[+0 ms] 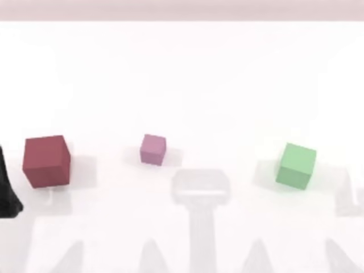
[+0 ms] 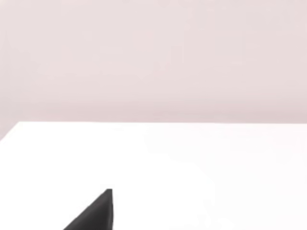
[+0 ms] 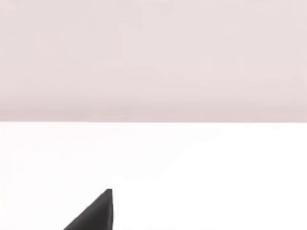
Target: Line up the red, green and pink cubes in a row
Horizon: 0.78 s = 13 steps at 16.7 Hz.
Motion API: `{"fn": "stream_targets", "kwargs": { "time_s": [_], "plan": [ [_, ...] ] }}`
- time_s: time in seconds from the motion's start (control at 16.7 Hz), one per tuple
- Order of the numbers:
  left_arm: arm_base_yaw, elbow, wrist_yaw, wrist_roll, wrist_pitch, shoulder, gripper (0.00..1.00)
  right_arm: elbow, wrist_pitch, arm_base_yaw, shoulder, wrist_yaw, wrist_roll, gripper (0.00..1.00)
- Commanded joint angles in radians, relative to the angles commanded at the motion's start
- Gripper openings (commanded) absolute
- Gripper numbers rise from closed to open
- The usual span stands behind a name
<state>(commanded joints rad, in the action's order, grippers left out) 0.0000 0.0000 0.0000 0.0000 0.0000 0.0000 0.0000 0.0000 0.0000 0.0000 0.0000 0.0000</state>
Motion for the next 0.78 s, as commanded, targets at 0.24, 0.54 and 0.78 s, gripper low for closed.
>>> {"fn": "stream_targets", "kwargs": {
  "time_s": [0.24, 0.54, 0.78],
  "plan": [
    [-0.008, 0.030, -0.001, -0.005, -0.022, 0.030, 1.00, 0.000, 0.000, 0.000, 0.000, 0.000, 0.000, 1.00],
    [-0.079, 0.282, 0.000, -0.045, -0.188, 0.291, 1.00, 0.000, 0.000, 0.000, 0.000, 0.000, 0.000, 1.00],
    [-0.170, 0.611, 0.003, -0.093, -0.396, 0.680, 1.00, 0.000, 0.000, 0.000, 0.000, 0.000, 0.000, 1.00]
  ]
}}
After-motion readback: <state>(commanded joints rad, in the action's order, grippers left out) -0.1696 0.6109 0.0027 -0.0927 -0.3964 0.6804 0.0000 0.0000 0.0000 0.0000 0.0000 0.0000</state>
